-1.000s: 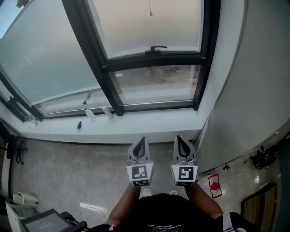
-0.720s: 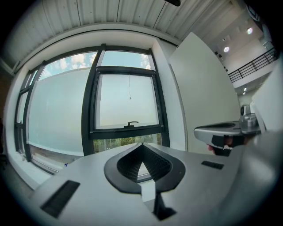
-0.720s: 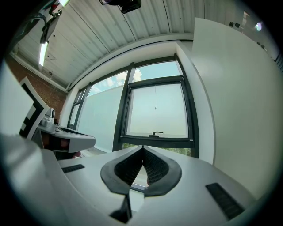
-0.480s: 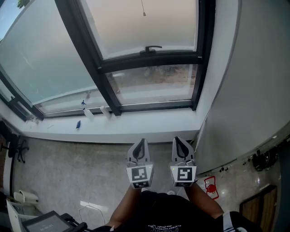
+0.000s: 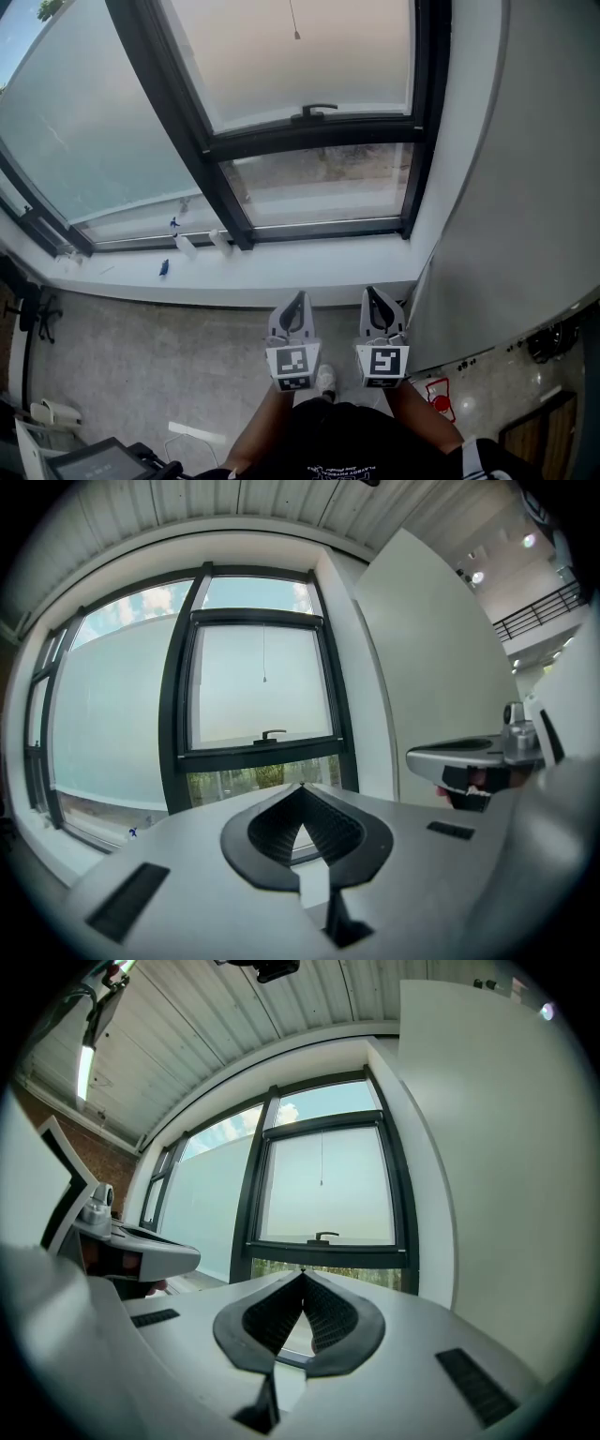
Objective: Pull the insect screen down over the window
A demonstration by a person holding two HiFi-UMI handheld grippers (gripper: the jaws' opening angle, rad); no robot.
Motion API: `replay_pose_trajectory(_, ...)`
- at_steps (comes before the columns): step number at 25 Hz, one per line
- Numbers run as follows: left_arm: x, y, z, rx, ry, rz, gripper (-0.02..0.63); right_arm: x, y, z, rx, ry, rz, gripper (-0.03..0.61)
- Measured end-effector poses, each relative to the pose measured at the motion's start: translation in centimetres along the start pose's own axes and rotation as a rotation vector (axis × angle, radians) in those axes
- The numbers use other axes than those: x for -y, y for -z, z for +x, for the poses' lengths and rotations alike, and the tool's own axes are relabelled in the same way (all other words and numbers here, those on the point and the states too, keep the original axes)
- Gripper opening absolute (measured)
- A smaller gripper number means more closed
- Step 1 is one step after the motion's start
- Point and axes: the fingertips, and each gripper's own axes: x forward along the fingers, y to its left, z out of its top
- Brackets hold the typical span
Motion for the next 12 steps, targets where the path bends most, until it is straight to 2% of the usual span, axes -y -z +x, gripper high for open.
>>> replay_pose_trajectory(4,-2.7,-0.5,3.2,0.008,-0.016,0.022,0.002,-0.2,-0.8,3.7,0.009,-0.017,-0.030,0.005)
replay_pose_trajectory(9,-4.6,-1.7,6.3,0.023,0.003,-0.035,0.002,-0.1,-0.5,7.6,0.001,0.010,-0.011,0.005)
replay_pose_trajectory(12,-6.2,-1.5,8.3,0.017,0.014,-0.023,0.002,-0.6,-0.2,10.0,-0.011,0.016,-0.009,0.005)
